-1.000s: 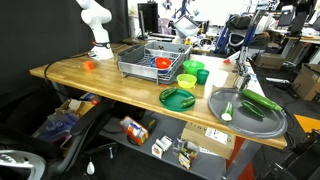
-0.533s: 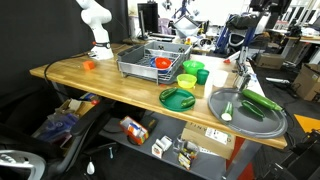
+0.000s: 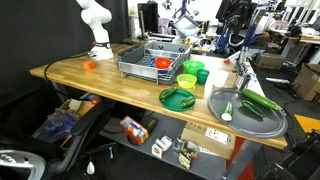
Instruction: Take the orange bowl from the rack and put it on the table
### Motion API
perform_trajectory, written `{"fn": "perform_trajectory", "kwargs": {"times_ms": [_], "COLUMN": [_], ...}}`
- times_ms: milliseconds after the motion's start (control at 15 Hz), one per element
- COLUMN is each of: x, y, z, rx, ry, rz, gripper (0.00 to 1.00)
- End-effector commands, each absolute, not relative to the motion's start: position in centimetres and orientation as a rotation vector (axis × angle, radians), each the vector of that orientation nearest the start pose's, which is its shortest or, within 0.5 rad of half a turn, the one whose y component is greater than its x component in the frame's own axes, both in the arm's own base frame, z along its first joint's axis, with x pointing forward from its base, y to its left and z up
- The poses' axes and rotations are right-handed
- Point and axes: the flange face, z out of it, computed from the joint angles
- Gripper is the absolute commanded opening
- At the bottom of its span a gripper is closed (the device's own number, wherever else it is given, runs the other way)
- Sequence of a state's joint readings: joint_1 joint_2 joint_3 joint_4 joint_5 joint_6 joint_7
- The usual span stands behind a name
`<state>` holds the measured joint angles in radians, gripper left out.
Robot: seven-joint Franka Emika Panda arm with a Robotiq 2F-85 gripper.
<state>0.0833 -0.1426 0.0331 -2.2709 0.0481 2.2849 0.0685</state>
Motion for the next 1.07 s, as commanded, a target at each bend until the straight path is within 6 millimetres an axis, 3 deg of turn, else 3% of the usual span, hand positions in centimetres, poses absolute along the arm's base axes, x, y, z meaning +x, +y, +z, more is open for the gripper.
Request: {"fn": "perform_trajectory", "kwargs": {"times_ms": [0, 533, 800, 1000], "x": [50.9, 51.1, 54.2, 57.3], "y": [6.2, 6.2, 7.0, 8.3], "z": [43.1, 43.3, 44.2, 43.7], "rx": [-3.088, -3.088, -3.103, -3.103], "ry": [-0.029, -0.028, -0.107, -0.231], "rz": [-0.233, -0.238, -0.405, -0.527], "gripper": [1.00, 1.00, 1.00, 1.00]}}
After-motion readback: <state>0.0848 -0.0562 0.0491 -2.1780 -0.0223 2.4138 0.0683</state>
